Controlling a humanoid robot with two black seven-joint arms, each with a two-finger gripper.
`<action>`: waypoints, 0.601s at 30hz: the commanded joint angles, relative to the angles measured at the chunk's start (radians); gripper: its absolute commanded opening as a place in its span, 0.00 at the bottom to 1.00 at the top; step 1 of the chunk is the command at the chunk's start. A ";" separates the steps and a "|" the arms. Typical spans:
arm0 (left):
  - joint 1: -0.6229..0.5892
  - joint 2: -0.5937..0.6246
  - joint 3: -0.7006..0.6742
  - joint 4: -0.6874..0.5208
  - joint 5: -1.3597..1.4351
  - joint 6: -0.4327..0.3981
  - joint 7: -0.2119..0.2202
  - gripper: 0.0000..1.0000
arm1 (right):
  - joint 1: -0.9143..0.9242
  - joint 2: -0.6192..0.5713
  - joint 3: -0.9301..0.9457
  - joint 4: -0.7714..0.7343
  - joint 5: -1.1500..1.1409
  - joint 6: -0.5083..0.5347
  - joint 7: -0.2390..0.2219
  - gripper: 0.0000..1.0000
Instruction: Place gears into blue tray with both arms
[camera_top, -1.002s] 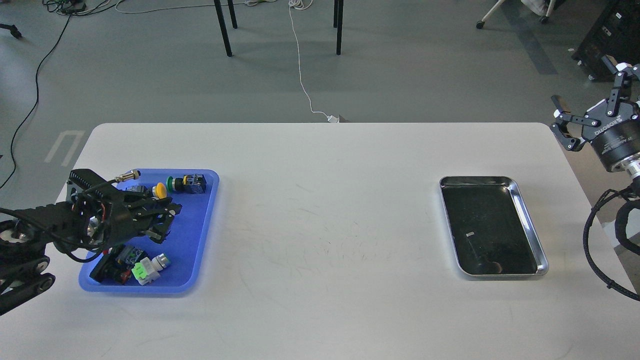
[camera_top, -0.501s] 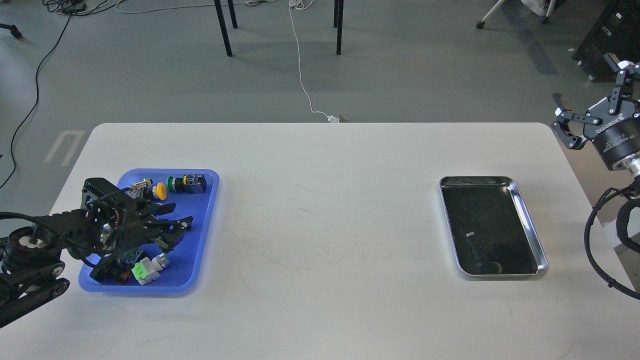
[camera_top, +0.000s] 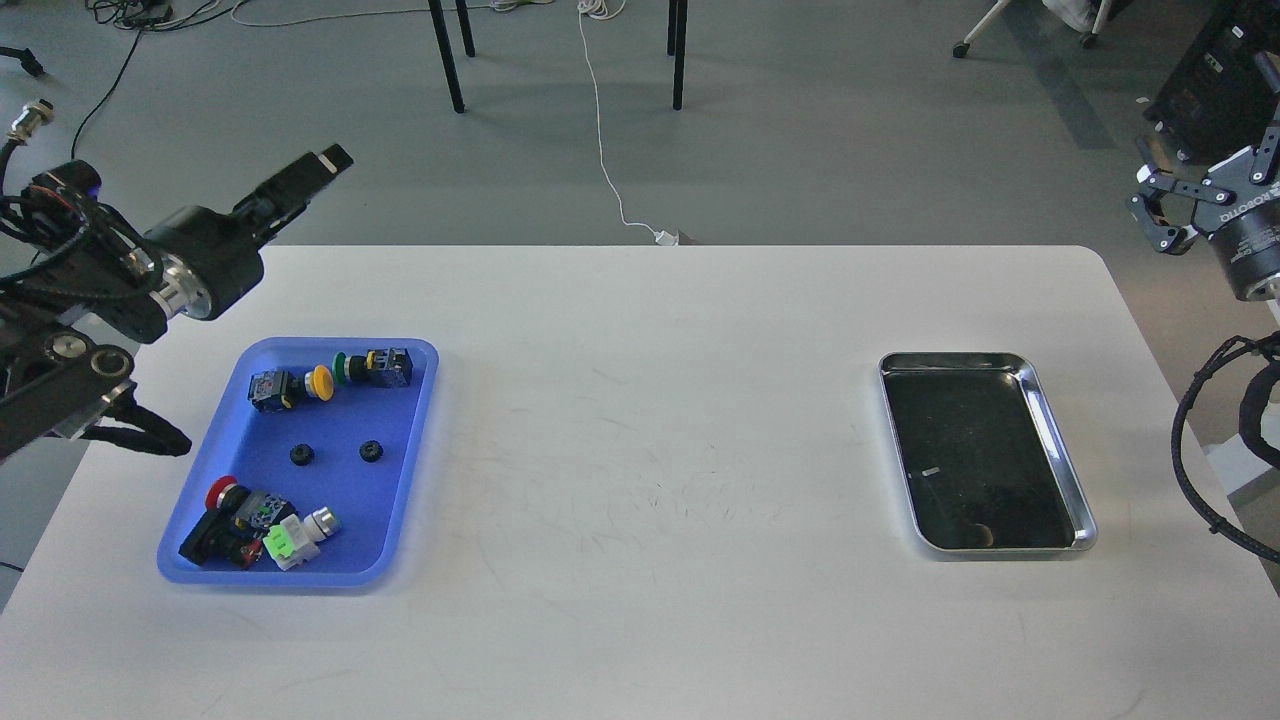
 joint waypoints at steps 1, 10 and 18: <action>-0.005 -0.012 -0.101 0.045 -0.406 -0.005 -0.002 0.96 | 0.001 0.033 0.065 0.007 0.004 -0.021 0.000 0.98; -0.005 -0.139 -0.310 0.258 -0.771 -0.219 0.006 0.96 | 0.090 0.166 0.102 -0.011 0.020 -0.059 -0.042 0.99; -0.018 -0.207 -0.376 0.331 -0.841 -0.270 0.015 0.97 | 0.216 0.327 0.122 -0.157 0.056 -0.068 -0.179 0.99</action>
